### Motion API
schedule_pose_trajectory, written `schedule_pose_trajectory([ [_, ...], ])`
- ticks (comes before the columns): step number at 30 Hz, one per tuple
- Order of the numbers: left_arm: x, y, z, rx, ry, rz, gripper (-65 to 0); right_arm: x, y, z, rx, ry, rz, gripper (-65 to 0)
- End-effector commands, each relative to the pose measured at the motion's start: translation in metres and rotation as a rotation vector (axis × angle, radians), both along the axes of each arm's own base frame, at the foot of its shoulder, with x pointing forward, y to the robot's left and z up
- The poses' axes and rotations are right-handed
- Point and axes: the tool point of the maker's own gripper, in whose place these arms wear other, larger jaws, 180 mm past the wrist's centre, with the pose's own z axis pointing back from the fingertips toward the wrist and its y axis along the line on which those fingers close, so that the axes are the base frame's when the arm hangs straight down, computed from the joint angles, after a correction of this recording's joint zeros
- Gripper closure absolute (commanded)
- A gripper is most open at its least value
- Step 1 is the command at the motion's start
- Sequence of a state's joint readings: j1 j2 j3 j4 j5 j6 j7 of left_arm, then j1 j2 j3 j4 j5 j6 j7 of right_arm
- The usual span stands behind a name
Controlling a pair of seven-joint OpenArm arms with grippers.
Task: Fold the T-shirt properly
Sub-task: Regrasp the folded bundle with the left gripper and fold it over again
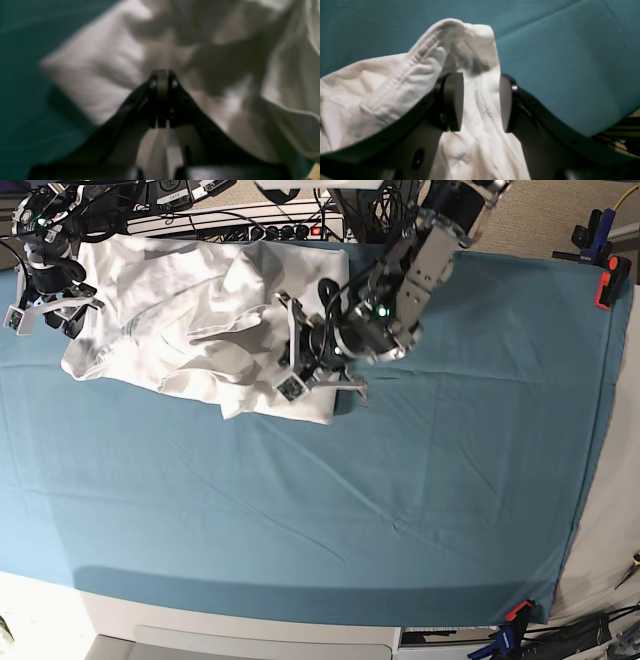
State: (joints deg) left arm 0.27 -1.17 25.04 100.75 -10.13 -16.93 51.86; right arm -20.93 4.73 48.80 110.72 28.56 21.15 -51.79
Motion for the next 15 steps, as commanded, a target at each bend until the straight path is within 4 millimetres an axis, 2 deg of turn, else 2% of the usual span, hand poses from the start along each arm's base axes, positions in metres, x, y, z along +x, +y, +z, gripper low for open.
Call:
schedule_pose_trajectory([
  [1,0.007,-0.009,0.018,-0.066,-0.044,0.003,0.0,0.007,-0.003,0.015,-0.033,-0.048,0.012,-23.9],
  [6,0.007,-0.029,0.029,-0.117,-0.091,-0.043,0.0,0.007,-0.003,0.015,-0.030,-0.050,0.013,-23.9],
  [9,0.003,-0.045,0.025,-0.096,-0.100,-0.093,0.0,0.007,-0.003,0.015,-0.027,-0.051,0.014,-23.9],
  [12,-0.004,-0.069,0.026,-0.109,-0.101,-0.144,0.0,0.007,-0.003,0.015,-0.027,-0.051,0.014,-23.9],
  [15,-0.008,-0.093,0.038,-0.141,-0.121,-0.188,0.0,0.007,-0.003,0.015,-0.027,-0.051,0.014,-23.9],
])
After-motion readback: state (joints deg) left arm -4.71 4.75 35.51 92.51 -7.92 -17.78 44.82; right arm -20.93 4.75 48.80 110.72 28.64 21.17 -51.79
